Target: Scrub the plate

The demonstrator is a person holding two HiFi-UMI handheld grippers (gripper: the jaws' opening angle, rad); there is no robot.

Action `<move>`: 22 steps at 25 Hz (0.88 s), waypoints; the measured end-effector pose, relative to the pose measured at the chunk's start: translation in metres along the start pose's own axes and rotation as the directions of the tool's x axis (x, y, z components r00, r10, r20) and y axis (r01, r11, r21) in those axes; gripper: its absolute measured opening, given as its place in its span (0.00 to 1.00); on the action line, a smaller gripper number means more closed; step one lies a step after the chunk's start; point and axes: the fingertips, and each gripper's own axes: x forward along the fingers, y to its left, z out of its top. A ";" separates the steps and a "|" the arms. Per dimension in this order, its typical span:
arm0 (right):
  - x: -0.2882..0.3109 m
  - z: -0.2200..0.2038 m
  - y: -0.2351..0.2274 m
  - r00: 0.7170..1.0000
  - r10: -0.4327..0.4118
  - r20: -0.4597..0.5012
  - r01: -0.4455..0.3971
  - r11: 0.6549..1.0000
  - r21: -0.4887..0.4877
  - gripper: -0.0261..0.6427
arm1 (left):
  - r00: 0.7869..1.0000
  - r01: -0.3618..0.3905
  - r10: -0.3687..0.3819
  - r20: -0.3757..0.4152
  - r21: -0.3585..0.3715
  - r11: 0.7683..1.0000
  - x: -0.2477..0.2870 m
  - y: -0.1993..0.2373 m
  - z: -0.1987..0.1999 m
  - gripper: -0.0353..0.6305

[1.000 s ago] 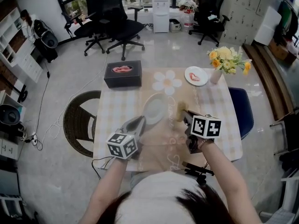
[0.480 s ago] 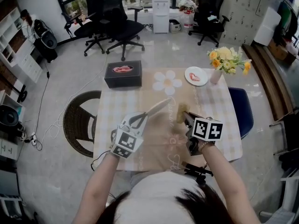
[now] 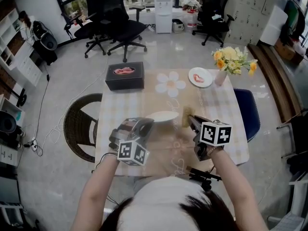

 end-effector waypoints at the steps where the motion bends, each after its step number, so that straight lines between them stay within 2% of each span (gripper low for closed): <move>1: 0.000 0.000 0.000 1.000 -0.001 -0.005 0.001 1.000 -0.029 0.09 | 1.000 0.005 -0.004 -0.007 0.050 0.999 0.001 -0.003 0.001 0.08; 3: -0.002 -0.002 0.002 1.000 -0.005 -0.022 0.003 0.994 -0.109 0.09 | 1.000 0.019 -0.016 -0.020 0.149 0.989 0.004 -0.011 0.000 0.08; 5: -0.004 -0.004 0.005 0.999 -0.019 -0.047 0.007 0.973 -0.233 0.09 | 0.999 0.037 -0.029 -0.036 0.237 0.971 0.005 -0.016 0.002 0.08; 6: -0.005 -0.004 0.006 0.998 -0.034 -0.059 0.014 0.950 -0.312 0.09 | 0.999 0.044 -0.034 -0.041 0.272 0.961 0.006 -0.017 0.003 0.08; 8: -0.006 -0.004 0.008 0.994 -0.077 -0.076 0.032 0.882 -0.470 0.09 | 0.998 0.055 -0.042 -0.048 0.319 0.946 0.007 -0.018 0.005 0.08; 10: -0.008 -0.004 0.011 0.990 -0.108 -0.093 0.035 0.814 -0.579 0.09 | 0.997 0.064 -0.048 -0.052 0.346 0.936 0.008 -0.018 0.007 0.08; 12: -0.009 -0.006 0.016 0.987 -0.106 -0.119 0.007 0.774 -0.634 0.09 | 0.997 0.074 -0.056 -0.059 0.370 0.926 0.007 -0.020 0.009 0.08; 16: -0.009 -0.012 0.033 0.979 -0.065 -0.192 -0.089 0.713 -0.695 0.09 | 0.995 0.093 -0.068 -0.074 0.424 0.901 0.007 -0.023 0.011 0.08; 22: -0.009 -0.031 0.051 0.933 -0.066 -0.354 -0.258 0.563 -0.785 0.09 | 0.993 0.110 -0.081 -0.083 0.458 0.882 0.007 -0.024 0.012 0.08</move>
